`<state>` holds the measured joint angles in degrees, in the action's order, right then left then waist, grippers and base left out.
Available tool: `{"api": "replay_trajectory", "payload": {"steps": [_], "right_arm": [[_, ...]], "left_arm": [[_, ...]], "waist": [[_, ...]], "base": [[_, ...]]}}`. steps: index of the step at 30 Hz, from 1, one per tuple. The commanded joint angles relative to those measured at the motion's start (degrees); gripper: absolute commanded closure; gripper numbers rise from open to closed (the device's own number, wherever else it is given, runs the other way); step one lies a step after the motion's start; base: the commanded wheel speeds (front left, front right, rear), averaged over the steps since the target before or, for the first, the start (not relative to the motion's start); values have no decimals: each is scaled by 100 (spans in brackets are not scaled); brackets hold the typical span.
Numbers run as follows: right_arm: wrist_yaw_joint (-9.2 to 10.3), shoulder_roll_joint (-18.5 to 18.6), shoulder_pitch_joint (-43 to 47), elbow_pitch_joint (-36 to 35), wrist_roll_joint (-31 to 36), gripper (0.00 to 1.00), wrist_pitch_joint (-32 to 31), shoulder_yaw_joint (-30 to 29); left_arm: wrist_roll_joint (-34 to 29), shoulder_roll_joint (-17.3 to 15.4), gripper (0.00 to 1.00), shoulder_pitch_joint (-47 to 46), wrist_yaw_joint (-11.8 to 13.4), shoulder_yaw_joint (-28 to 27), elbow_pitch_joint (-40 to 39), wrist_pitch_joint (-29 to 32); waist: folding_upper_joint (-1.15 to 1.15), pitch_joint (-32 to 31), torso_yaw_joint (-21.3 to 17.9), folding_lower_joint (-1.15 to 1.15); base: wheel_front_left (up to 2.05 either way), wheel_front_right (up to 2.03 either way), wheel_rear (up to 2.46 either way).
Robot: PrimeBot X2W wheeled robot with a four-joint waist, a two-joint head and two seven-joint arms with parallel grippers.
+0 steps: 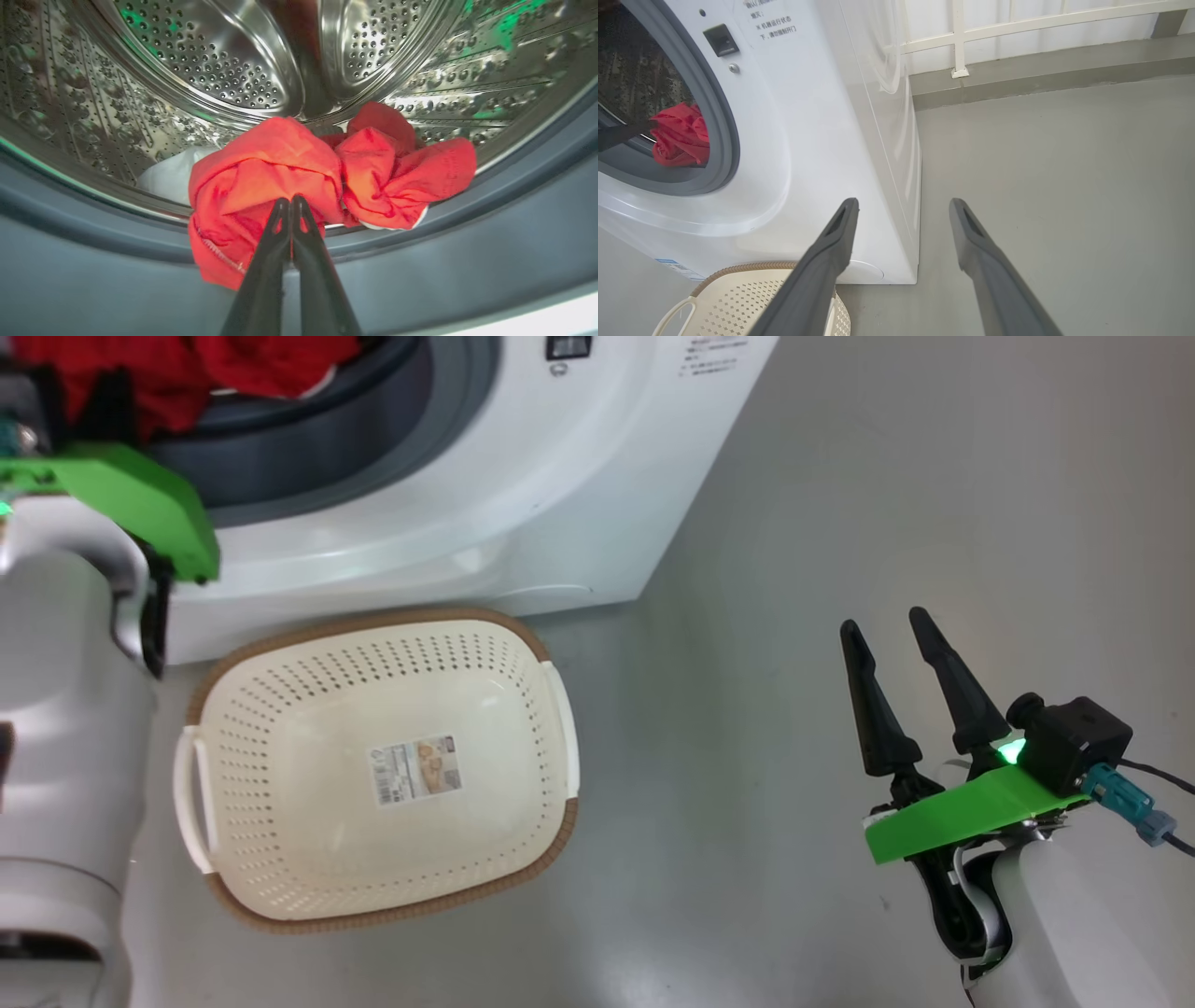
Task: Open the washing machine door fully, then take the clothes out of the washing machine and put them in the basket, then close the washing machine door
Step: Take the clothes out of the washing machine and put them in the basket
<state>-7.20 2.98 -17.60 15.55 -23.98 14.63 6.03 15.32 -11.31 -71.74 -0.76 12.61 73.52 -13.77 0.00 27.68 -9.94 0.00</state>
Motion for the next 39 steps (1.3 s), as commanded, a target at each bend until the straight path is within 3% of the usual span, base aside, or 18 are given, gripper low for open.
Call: {"api": "replay_trajectory", "payload": {"steps": [1, 11, 21, 39], "right_arm": [[-29, -10, 132, -100, 50, 0, 37, 70], [-29, -7, 334, -75, 213, 0, 37, -107], [-29, 88, 561, -122, 224, 0, 37, -224], [-29, 147, 757, -126, 216, 0, 37, -248]], "left_arm": [[76, -208, 100, 125, -70, -134, -187, -78], [187, -106, 100, 1359, -171, -589, -1994, -121], [-27, 216, 100, 2688, -379, -1103, -3819, -122], [-221, 595, 100, 4172, -605, -1475, -6241, -122]], "waist": [[0, -173, 151, 0], [0, -527, 402, 0], [0, -729, 549, 0], [0, -940, 636, 0]], "base": [[0, 0, 0], [0, 0, 0], [0, 0, 0], [0, 0, 0]]}}
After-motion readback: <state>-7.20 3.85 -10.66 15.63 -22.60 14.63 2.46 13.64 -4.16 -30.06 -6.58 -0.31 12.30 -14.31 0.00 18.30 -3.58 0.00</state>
